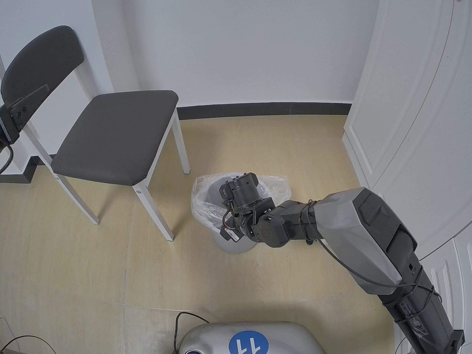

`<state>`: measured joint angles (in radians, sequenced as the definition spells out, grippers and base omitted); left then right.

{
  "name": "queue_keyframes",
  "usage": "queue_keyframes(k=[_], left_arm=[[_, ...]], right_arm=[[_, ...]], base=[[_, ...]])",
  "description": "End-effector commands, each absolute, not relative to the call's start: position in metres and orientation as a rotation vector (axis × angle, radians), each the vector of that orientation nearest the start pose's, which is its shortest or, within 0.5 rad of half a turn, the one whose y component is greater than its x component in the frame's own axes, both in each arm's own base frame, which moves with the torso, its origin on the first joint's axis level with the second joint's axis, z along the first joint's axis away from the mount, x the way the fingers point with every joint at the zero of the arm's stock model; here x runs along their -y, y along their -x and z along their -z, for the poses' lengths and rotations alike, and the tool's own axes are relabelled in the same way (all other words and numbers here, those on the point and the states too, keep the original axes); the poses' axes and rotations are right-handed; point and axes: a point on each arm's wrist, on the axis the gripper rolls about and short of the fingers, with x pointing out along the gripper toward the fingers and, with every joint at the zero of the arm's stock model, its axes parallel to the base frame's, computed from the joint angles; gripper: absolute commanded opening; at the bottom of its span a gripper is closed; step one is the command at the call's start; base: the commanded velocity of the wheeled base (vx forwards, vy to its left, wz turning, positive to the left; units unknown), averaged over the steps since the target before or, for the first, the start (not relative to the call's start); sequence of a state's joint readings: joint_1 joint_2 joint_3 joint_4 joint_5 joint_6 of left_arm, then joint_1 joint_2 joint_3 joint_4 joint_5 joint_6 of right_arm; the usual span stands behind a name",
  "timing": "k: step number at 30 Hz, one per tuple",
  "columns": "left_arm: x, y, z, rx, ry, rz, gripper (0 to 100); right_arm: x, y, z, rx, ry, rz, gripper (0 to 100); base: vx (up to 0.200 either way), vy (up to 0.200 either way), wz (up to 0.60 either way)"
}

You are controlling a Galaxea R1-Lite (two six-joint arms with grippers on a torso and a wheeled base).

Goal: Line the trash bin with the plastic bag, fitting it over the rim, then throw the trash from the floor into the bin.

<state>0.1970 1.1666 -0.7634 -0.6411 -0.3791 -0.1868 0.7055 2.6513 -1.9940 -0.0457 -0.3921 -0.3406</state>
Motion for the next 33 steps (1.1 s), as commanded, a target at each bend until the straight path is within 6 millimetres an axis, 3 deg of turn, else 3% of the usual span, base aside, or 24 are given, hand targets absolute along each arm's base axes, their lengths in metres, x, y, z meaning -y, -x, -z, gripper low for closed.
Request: queue_keyframes(k=[1, 10, 21, 22, 27, 33], left_arm=[[-0.016, -0.190, -0.283, 0.152, 0.145, 0.234, 100], [-0.009, -0.192, -0.282, 0.155, 0.152, 0.225, 100], [-0.004, -0.196, -0.279, 0.139, 0.154, 0.250, 100], [-0.004, -0.196, -0.279, 0.139, 0.154, 0.250, 100], [-0.004, -0.196, -0.279, 0.137, 0.154, 0.249, 100], [-0.004, -0.197, -0.278, 0.135, 0.148, 0.249, 100]], right_arm=[[-0.337, -0.413, -0.007, -0.521, 0.677, -0.400, 100], [-0.326, -0.423, 0.002, -0.536, 0.655, -0.421, 100], [-0.321, -0.437, 0.027, -0.473, 0.628, -0.424, 100], [-0.321, -0.437, 0.028, -0.471, 0.627, -0.424, 0], [-0.323, -0.438, 0.031, -0.446, 0.612, -0.426, 0], [-0.346, -0.422, 0.005, -0.388, 0.591, -0.463, 0]], base=[[0.000, 0.000, 0.00], [0.000, 0.000, 0.00], [0.000, 0.000, 0.00], [0.000, 0.000, 0.00], [0.000, 0.000, 0.00], [0.000, 0.000, 0.00]])
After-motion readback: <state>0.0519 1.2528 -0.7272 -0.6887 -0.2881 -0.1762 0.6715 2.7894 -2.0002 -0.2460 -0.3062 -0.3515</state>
